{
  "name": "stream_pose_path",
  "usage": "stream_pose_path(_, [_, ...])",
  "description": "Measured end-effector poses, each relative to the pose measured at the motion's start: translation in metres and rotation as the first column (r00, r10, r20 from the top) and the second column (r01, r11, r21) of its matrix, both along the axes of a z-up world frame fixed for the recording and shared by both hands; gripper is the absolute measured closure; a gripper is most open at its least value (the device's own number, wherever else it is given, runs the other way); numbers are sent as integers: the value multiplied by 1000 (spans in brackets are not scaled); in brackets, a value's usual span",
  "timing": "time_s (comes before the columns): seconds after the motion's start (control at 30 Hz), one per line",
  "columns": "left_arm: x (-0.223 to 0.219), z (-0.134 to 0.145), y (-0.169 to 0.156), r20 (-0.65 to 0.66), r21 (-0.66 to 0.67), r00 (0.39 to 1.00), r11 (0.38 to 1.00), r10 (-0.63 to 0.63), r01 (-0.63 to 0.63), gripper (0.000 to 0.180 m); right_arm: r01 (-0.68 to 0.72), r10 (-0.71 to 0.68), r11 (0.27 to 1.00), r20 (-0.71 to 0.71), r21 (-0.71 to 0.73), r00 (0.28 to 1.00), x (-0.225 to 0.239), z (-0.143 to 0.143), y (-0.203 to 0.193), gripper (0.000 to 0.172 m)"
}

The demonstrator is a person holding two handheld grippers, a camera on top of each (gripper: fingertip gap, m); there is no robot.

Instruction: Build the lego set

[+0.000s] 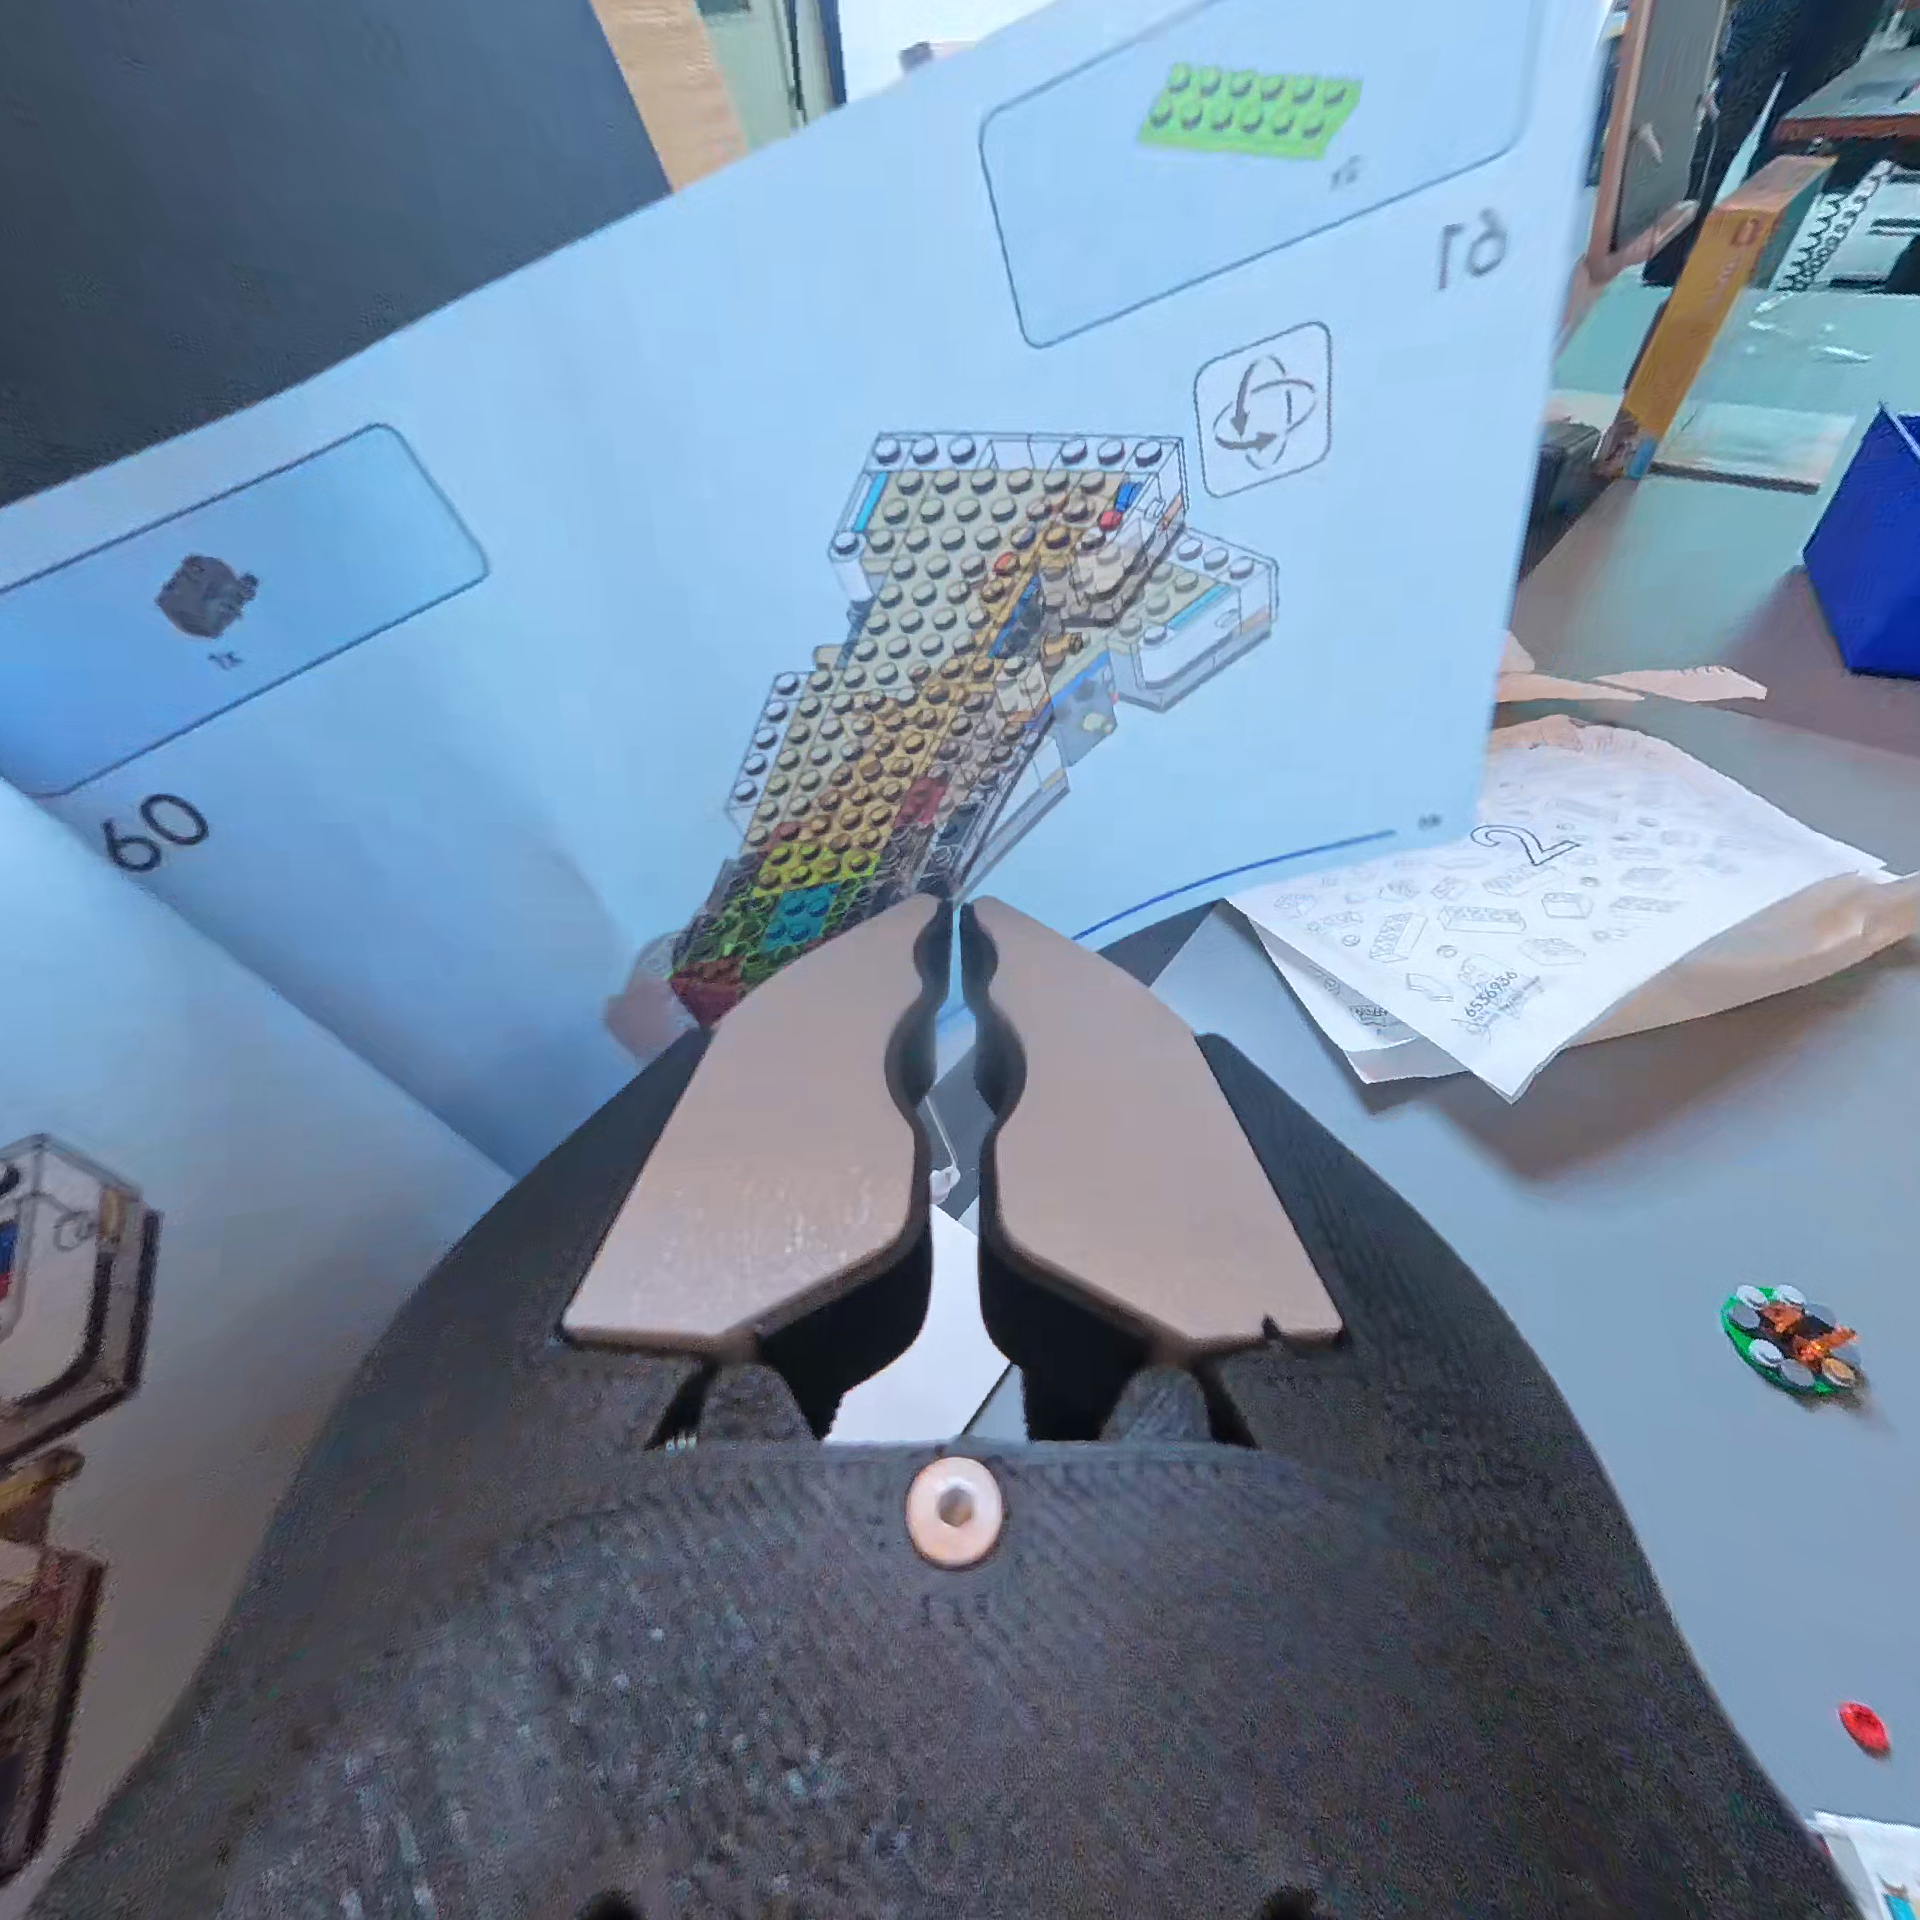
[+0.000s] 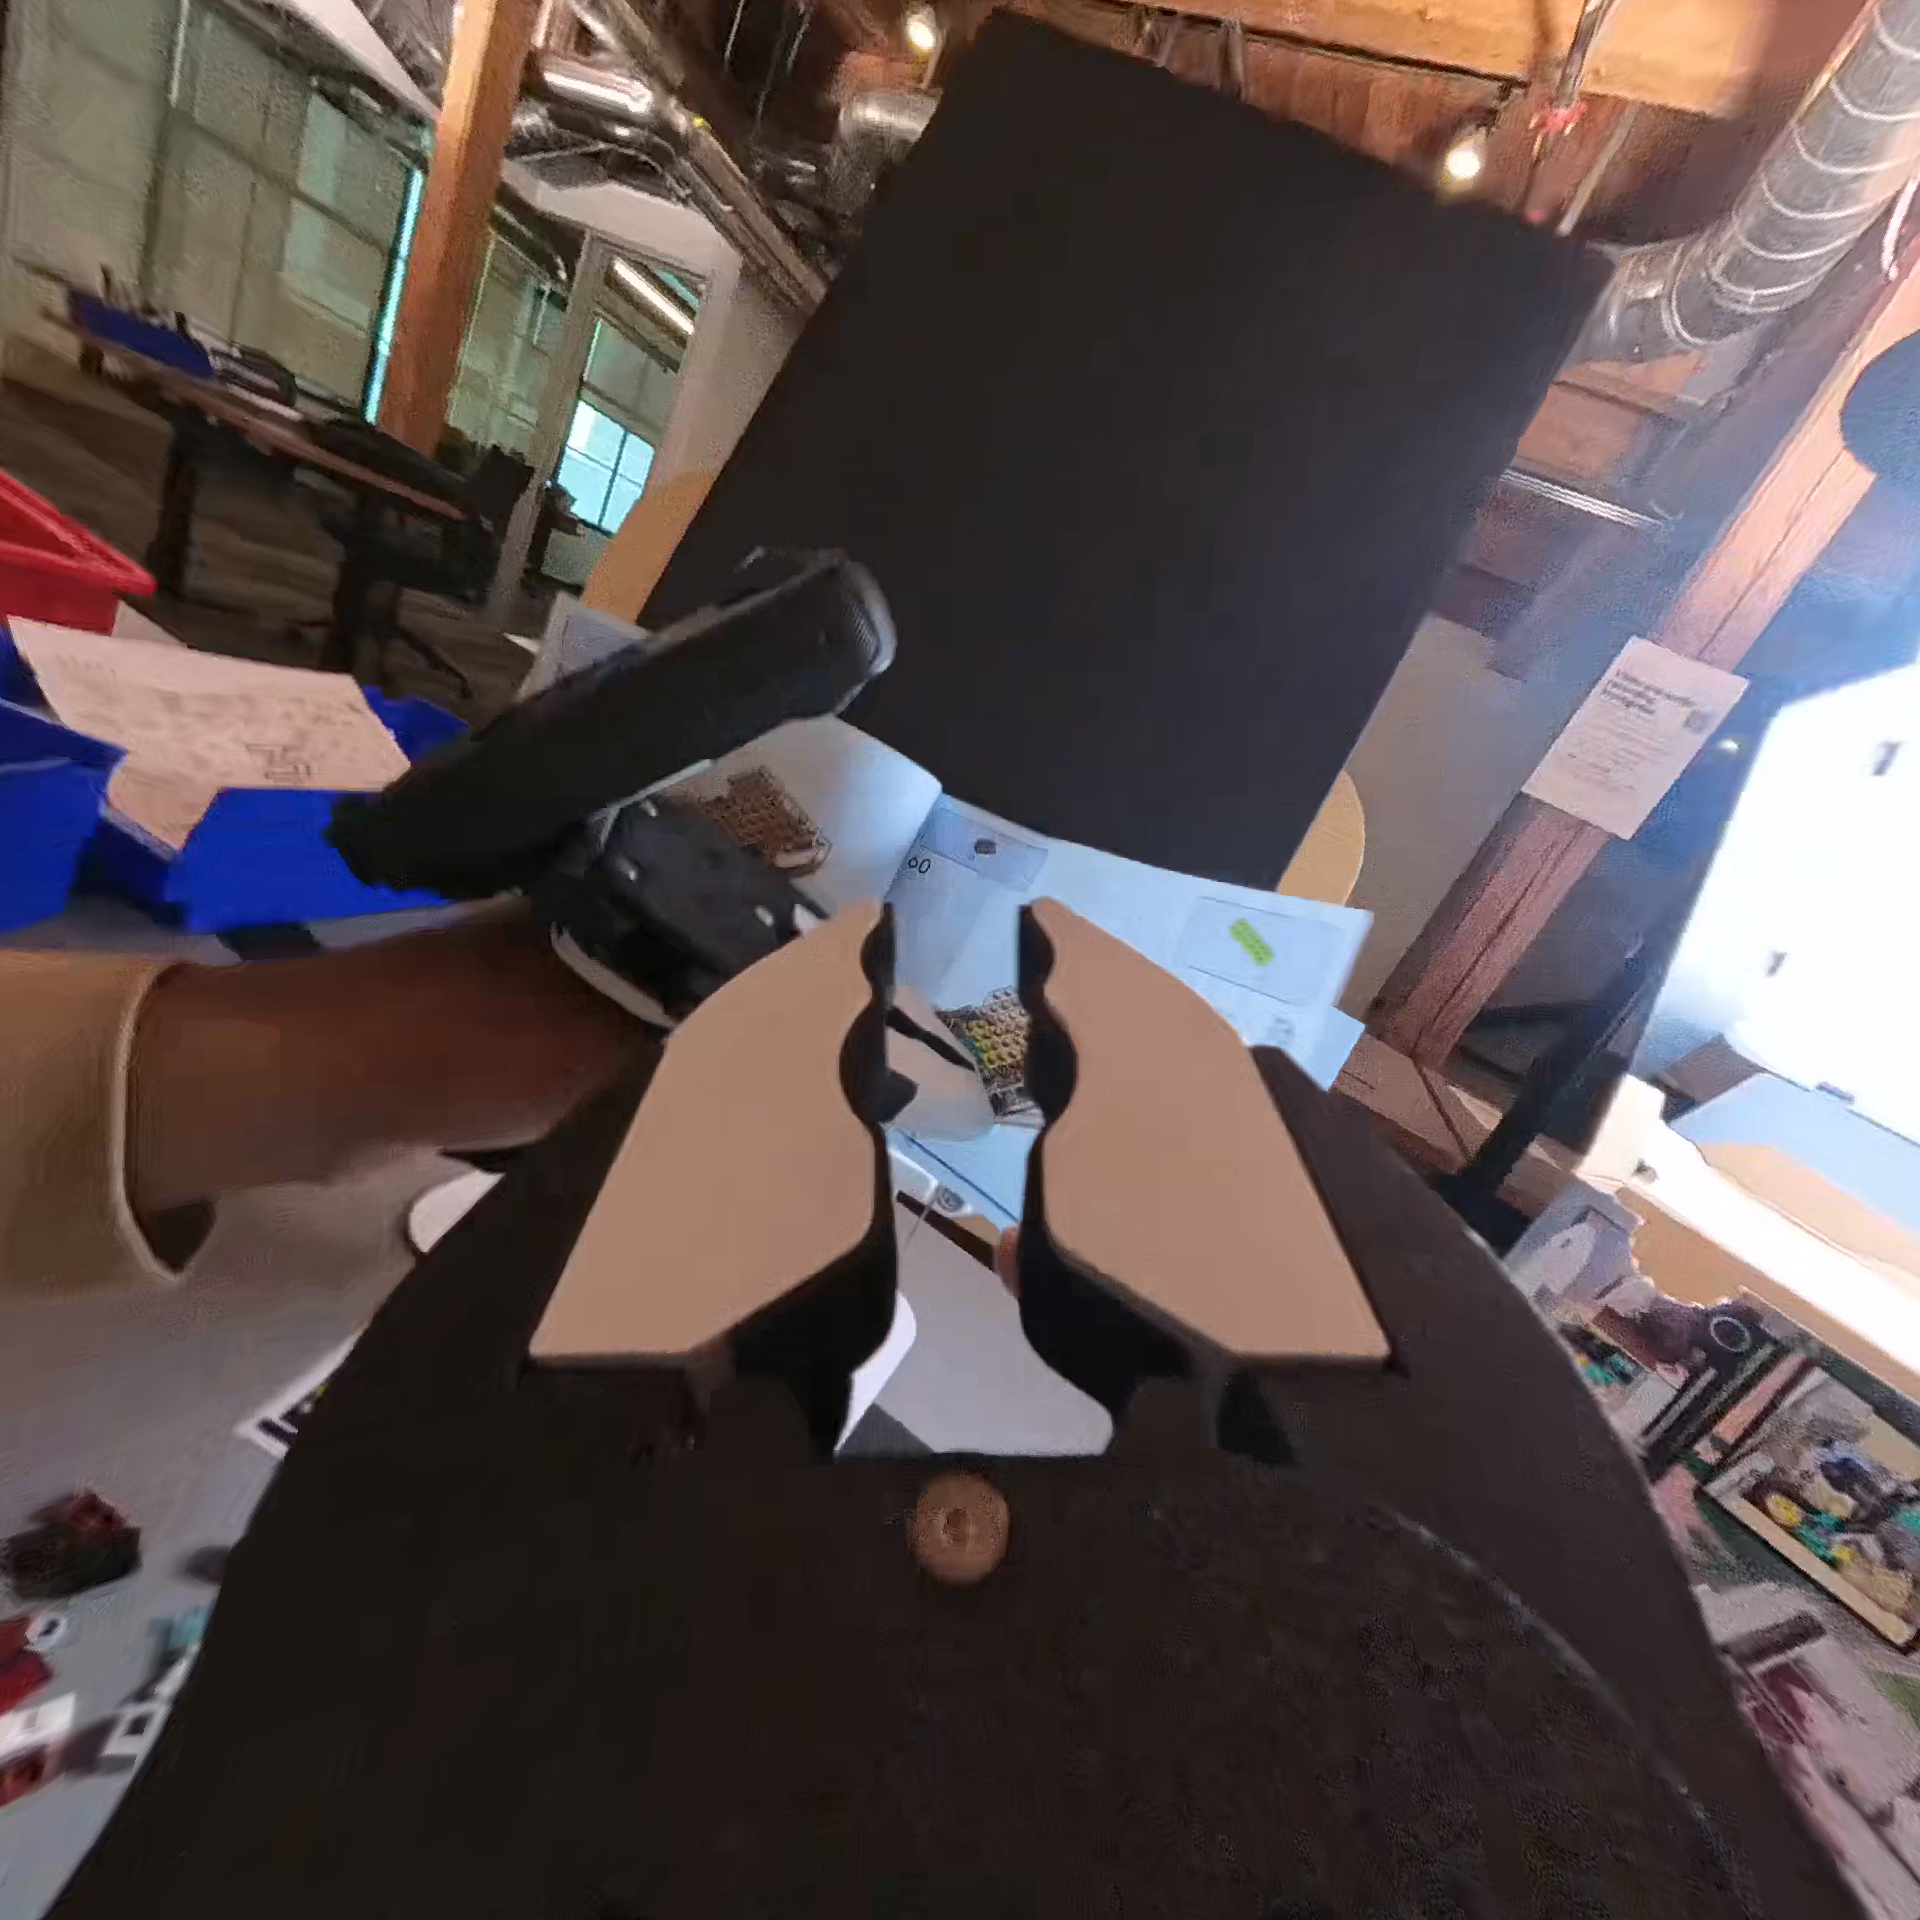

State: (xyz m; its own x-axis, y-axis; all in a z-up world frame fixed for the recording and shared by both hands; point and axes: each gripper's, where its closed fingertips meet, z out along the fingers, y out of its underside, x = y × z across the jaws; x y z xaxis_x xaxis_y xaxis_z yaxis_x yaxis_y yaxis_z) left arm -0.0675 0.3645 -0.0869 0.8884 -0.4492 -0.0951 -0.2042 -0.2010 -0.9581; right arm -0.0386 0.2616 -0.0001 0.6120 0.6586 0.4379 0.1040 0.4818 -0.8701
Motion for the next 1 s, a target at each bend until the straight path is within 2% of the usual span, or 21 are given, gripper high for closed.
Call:
stream_pose_path(0.03, [-4, 1, -1, 12, -8, 1000, 1000, 13, -13, 179, 7, -7, 1000, 40, 2, 999, -5, -10, 7, 166])
stream_pose_path(0.07, [-9, 2, -4, 23, -11, 999, 999, 33, -32, 179, 27, -25, 999, 93, -28, 995, -10, -23, 21, 172])
stream_pose_path(0.13, [-24, 5, -10, 34, -6, 997, 997, 74, -74, 178, 97, -72, 987, 195, -125, 978, -18, -54, 61, 172])
stream_pose_path(0.23, [-51, 5, -17, 5, -1, 989, 989, 145, -145, 177, 178, -117, 955, 250, -236, 961, -22, -88, 117, 169])
stream_pose_path(0.4, [-86, 0, -21, -69, 2, 976, 978, 208, -209, 180, 249, -186, 931, 239, -265, 953, -15, -105, 163, 158])
stream_pose_path(0.5, [-94, -1, -21, -88, 10, 972, 976, 217, -217, 180, 253, -200, 943, 241, -216, 950, -13, -103, 169, 155])
stream_pose_path(0.77, [-110, -10, -21, -103, 24, 963, 968, 249, -248, 180, 272, -229, 935, 198, -230, 953, -3, -107, 173, 156])
stream_pose_path(0.87, [-110, -10, -23, -123, 26, 959, 967, 256, -255, 180, 247, -206, 938, 184, -243, 961, -5, -105, 166, 154])
stream_pose_path(1.0, [-111, -10, -22, -151, 37, 952, 964, 266, -263, 180, 170, -146, 963, 127, -210, 981, -18, -88, 143, 154])
